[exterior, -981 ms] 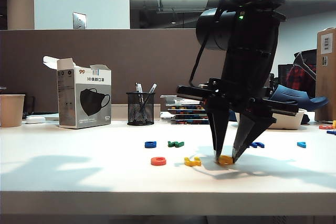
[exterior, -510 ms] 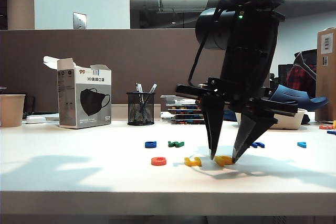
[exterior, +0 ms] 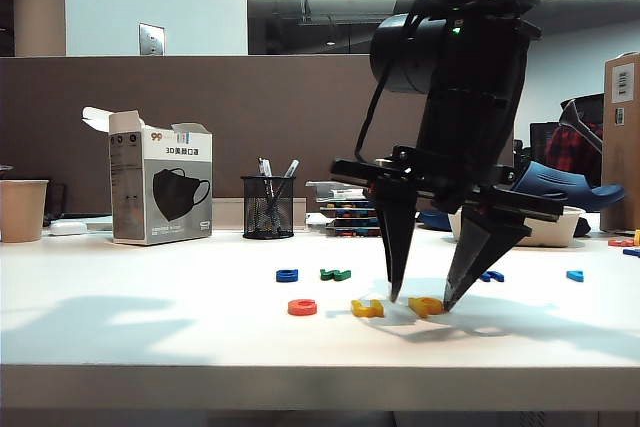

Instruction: Select the appropriate letters from the row of letter magnets placed on the table to arrange into the word "cup".

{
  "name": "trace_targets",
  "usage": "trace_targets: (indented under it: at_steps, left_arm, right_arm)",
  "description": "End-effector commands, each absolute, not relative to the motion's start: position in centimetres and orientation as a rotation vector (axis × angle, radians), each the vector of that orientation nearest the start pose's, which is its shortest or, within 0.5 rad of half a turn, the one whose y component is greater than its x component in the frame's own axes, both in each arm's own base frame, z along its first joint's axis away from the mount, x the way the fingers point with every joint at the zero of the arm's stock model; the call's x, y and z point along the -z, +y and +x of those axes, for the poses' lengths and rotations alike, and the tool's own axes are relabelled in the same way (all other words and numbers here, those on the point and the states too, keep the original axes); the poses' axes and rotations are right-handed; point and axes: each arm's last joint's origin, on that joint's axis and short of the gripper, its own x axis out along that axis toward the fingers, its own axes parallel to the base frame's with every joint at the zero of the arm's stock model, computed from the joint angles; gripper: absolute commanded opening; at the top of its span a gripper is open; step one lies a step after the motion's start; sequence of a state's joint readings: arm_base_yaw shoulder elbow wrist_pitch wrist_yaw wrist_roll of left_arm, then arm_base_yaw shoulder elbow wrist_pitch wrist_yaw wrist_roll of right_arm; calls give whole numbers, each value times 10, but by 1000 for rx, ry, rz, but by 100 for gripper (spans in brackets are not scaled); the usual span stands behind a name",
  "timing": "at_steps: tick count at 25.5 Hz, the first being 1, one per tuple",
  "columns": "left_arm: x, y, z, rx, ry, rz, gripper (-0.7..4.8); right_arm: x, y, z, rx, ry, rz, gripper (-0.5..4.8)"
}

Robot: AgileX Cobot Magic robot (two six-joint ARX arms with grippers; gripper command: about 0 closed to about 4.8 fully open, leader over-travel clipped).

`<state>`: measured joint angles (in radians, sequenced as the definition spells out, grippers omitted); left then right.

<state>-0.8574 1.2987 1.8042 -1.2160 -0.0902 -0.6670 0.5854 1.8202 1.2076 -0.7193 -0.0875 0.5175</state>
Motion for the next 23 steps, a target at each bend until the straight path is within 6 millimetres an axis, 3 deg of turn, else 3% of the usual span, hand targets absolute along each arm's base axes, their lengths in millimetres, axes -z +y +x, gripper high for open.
trace_targets:
  at_steps: [1,15,23]
  left_arm:
    - [-468,-154,137,487,838,-284,-5]
    - [-468,-154,137,486,838,-284,-5]
    - [-468,-154,137,486,838,-284,-5]
  right_arm:
    - [-167,187,278,-168,1476,66,226]
    - [-197,195,291,-204,1422,75,245]
    - [-237,202,301,-265,1356,64,244]
